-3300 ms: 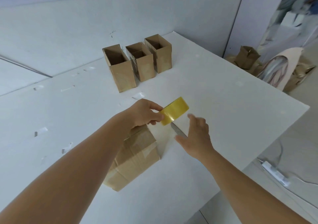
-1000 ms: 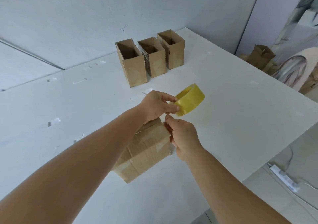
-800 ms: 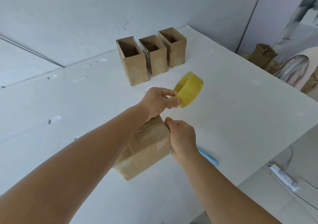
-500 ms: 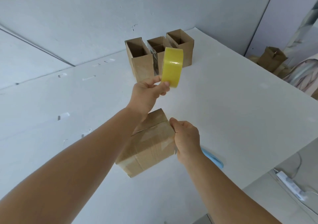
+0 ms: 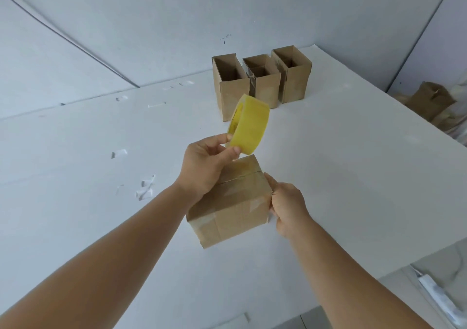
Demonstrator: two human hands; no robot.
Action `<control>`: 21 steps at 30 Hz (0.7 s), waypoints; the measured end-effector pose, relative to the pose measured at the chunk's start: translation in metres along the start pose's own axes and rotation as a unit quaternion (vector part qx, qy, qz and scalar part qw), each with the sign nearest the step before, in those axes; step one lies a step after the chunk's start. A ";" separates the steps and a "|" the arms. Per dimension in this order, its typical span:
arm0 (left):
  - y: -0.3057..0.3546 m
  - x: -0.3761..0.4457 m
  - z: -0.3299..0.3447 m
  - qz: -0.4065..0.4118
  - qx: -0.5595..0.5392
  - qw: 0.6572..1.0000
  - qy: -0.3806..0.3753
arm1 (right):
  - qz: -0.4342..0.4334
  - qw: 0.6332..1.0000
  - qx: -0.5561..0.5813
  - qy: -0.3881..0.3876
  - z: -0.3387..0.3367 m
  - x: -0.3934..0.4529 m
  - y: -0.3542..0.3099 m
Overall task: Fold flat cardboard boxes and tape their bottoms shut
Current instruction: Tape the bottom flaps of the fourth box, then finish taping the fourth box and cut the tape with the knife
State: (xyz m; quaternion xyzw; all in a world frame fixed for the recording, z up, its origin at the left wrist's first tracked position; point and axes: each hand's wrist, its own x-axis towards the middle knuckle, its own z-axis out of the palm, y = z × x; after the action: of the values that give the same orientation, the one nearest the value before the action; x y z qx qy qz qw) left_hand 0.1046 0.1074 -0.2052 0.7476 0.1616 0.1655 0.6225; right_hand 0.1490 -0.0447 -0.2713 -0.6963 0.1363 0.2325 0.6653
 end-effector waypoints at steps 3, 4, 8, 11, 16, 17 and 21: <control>0.001 0.002 -0.002 0.004 -0.007 1.000 0.006 | -0.026 0.998 -0.053 0.033 -0.010 -0.001 0.003; 0.001 0.002 -0.003 0.004 -0.006 1.000 0.009 | -0.045 0.997 -0.044 0.037 -0.011 -0.004 0.000; 0.001 0.002 -0.005 0.003 -0.018 1.000 0.011 | -0.201 0.975 -0.090 -0.027 -0.006 -0.025 -0.023; 0.003 0.000 -0.007 -0.002 -0.037 0.999 0.016 | -0.270 0.938 -0.196 -0.099 0.002 -0.036 -0.019; 0.011 -0.015 -0.014 -0.049 -0.139 0.989 0.014 | -0.214 0.948 -0.174 -0.158 0.004 -0.026 -0.041; 0.013 -0.017 -0.017 -0.049 -0.155 0.986 0.020 | -0.207 0.942 -0.187 -0.189 0.006 -0.022 -0.048; 0.022 -0.022 -0.032 -0.029 -0.190 0.980 0.048 | -0.186 0.902 -0.251 -0.296 0.028 -0.011 -0.062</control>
State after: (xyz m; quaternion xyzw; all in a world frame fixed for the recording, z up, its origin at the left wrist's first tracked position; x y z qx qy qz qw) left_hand 0.0710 0.1221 -0.1793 0.6016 0.1784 0.2105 0.7496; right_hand 0.1669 -0.0139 -0.2121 -0.7521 -0.2619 0.3265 0.5090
